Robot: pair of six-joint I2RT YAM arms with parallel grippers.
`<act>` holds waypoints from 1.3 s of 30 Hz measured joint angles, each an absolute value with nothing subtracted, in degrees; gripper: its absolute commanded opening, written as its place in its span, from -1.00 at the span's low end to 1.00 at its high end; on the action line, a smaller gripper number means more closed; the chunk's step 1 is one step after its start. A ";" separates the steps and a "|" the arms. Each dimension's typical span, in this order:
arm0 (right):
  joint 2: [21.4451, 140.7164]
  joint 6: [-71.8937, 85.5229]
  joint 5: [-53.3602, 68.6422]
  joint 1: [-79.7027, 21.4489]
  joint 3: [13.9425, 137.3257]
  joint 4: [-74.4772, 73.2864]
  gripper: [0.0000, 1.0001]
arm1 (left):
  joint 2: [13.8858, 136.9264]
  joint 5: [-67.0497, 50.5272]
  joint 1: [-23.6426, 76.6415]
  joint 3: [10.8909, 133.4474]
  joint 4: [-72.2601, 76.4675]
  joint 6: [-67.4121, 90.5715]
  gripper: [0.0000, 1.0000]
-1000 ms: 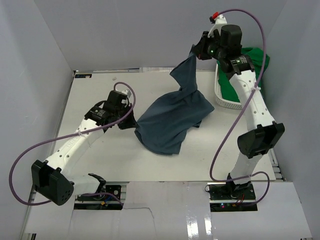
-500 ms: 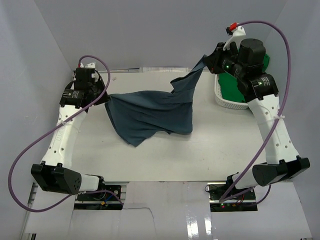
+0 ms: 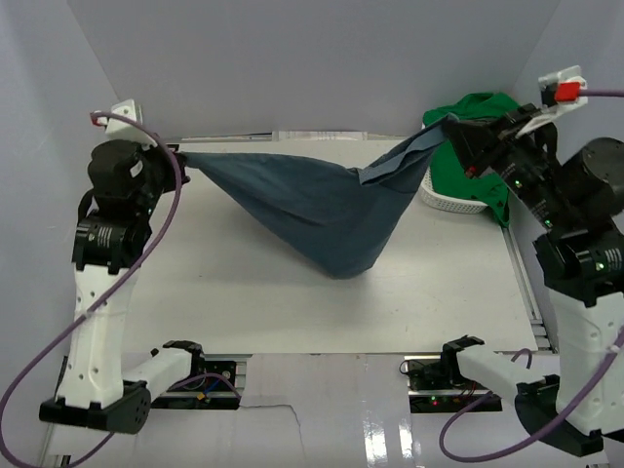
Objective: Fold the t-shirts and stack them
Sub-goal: Flatten out the tshirt
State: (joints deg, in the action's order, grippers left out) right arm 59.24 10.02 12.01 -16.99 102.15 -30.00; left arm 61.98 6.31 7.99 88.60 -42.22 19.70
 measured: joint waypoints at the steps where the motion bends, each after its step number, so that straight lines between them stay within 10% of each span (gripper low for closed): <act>1: 57.95 10.02 12.34 -16.99 102.08 -29.98 -0.85 | 59.64 6.57 7.99 87.72 -41.65 19.53 -1.00; 21: 31.11 7.97 13.56 -16.99 95.07 -25.54 -0.85 | 35.92 6.26 7.99 76.09 -33.80 19.53 -1.00; 39: 36.58 7.33 15.35 -16.95 105.82 -17.37 -0.85 | 39.20 8.62 9.58 98.06 -31.66 16.08 -1.00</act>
